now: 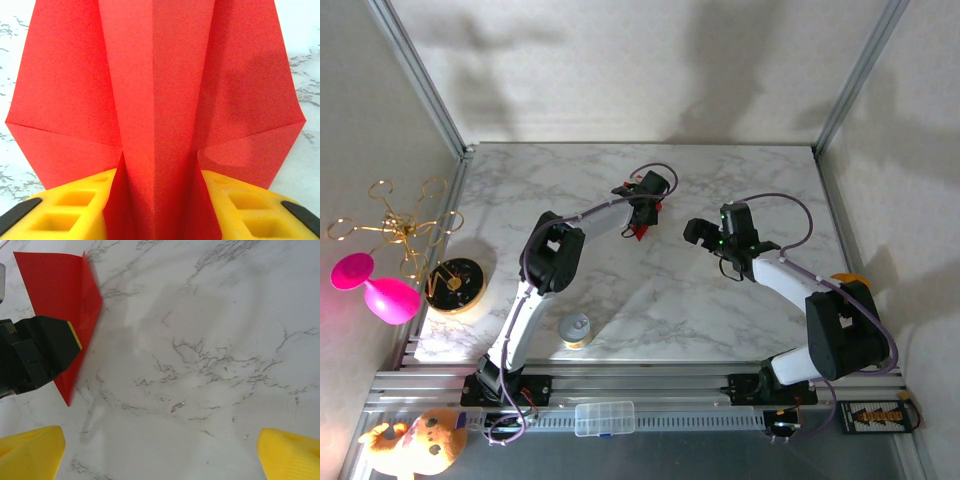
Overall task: Fold a paper plane with a square sheet of paper (pick it up from the middle)
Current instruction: Move the paper plane to the top-center of the table.
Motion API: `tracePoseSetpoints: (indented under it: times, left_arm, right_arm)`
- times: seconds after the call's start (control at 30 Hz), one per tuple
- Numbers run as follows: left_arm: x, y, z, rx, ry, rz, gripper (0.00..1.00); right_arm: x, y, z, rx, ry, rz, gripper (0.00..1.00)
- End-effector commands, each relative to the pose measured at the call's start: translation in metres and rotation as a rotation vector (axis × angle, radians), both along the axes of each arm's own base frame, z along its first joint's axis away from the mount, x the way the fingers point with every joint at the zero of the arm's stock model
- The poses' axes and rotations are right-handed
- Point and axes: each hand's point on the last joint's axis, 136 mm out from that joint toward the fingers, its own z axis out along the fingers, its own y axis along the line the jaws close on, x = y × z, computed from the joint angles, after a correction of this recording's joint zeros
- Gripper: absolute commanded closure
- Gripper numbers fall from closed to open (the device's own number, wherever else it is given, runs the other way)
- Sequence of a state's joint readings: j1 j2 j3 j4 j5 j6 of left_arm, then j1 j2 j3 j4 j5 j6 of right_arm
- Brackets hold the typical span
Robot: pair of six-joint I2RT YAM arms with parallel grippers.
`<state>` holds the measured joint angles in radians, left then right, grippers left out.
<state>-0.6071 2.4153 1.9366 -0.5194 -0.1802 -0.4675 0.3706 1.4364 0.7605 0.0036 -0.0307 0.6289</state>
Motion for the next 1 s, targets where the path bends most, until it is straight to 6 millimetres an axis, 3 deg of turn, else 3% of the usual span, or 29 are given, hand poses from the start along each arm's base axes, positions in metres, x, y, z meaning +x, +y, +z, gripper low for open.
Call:
tracePoseSetpoints:
  times: [0.0, 0.27, 0.7, 0.97]
  left_arm:
    - [-0.026, 0.012, -0.045, 0.069, 0.143, -0.007, 0.6]
    - [-0.009, 0.003, 0.015, -0.019, 0.029, 0.038, 0.59]
    - [-0.005, 0.001, 0.064, -0.071, -0.049, 0.058, 0.53]
    - [-0.01, 0.007, 0.115, -0.1, -0.146, 0.091, 0.51]
  right_arm:
    - [0.004, 0.002, 0.005, 0.019, -0.004, 0.003, 0.01]
    - [0.005, 0.004, 0.005, 0.027, -0.002, 0.003, 0.01]
    - [0.007, 0.003, 0.007, 0.027, -0.009, -0.002, 0.01]
    - [0.007, 0.004, 0.012, 0.031, -0.015, -0.002, 0.01]
